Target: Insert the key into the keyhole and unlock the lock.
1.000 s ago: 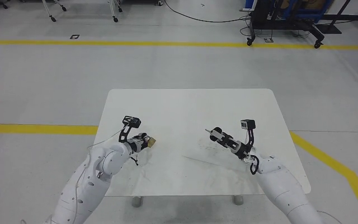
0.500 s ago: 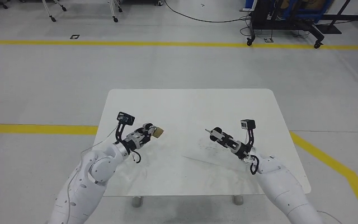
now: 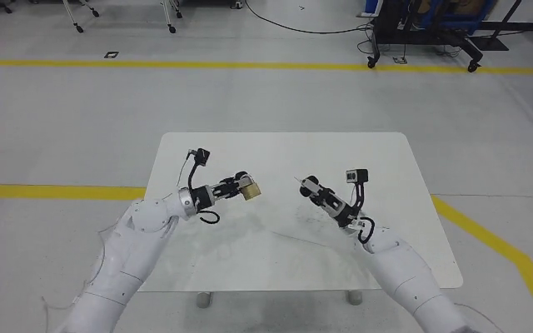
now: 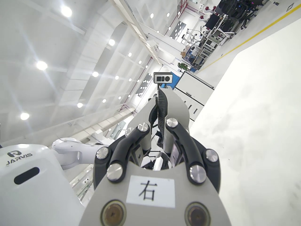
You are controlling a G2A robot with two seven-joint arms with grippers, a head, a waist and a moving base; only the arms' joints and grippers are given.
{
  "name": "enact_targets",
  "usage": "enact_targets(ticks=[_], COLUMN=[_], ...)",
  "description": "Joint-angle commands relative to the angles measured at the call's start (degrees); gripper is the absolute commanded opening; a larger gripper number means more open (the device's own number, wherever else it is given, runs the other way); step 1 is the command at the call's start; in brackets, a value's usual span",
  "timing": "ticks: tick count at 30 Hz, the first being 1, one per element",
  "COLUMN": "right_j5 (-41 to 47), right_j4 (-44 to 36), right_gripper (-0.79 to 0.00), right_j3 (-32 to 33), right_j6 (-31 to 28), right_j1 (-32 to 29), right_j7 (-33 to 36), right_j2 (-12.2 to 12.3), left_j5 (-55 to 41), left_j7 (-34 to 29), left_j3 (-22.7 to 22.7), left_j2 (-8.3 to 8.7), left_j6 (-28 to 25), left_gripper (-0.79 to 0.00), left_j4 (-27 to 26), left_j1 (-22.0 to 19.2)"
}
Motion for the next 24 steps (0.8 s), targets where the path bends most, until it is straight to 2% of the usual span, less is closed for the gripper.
enact_targets(ticks=[1,2,9,10,12,14,16,18,20,24], right_j5=[0.76,1.14,1.14,1.14,1.14,-0.86,-1.89,-3.56,-2.95,-2.36], right_j4=[1.45,2.05,2.05,2.05,2.05,0.98,0.06,-1.87,-5.74,-7.41], right_gripper=[-0.785,-0.785,-0.785,-0.785,-0.785,-0.785,-0.785,-0.785,-0.785,-0.785], right_j3=[-1.09,-1.39,-1.39,-1.39,-1.39,-1.28,-1.31,-0.37,1.31,2.19], right_j6=[-0.38,-0.68,-0.68,-0.68,-0.68,2.53,10.84,17.07,21.78,22.63], right_j1=[1.28,1.77,1.77,1.77,1.77,1.31,0.47,-0.72,-2.89,-3.89], right_j7=[-0.51,-1.09,-1.09,-1.09,-1.09,-3.14,-5.51,-8.58,-7.62,-6.89], right_j2=[-0.66,-0.97,-0.97,-0.97,-0.97,-1.00,-0.95,-0.63,0.07,0.38], left_j5=[-9.09,-7.06,-7.63,-10.78,-7.91,-8.64,-9.44,-9.24,-7.73,-7.73], left_j7=[-5.18,-5.70,-5.70,-6.08,-1.57,2.04,4.57,7.22,11.51,11.51], left_j3=[2.86,4.54,4.60,4.66,5.10,6.13,7.42,8.27,7.96,7.96], left_j2=[-1.32,-1.85,-1.90,-2.12,-2.21,-2.85,-3.52,-3.98,-4.13,-4.13], left_j6=[4.38,4.16,4.49,6.77,11.80,18.09,24.82,28.00,25.77,25.77], left_gripper=[-0.785,-0.785,-0.785,-0.785,-0.785,-0.785,-0.785,-0.785,-0.785,-0.785], left_j4=[7.35,9.65,9.44,9.24,11.47,12.26,12.35,11.80,10.86,10.86], left_j1=[-5.41,-7.58,-7.32,-6.49,-7.33,-7.89,-8.52,-8.67,-8.53,-8.53])
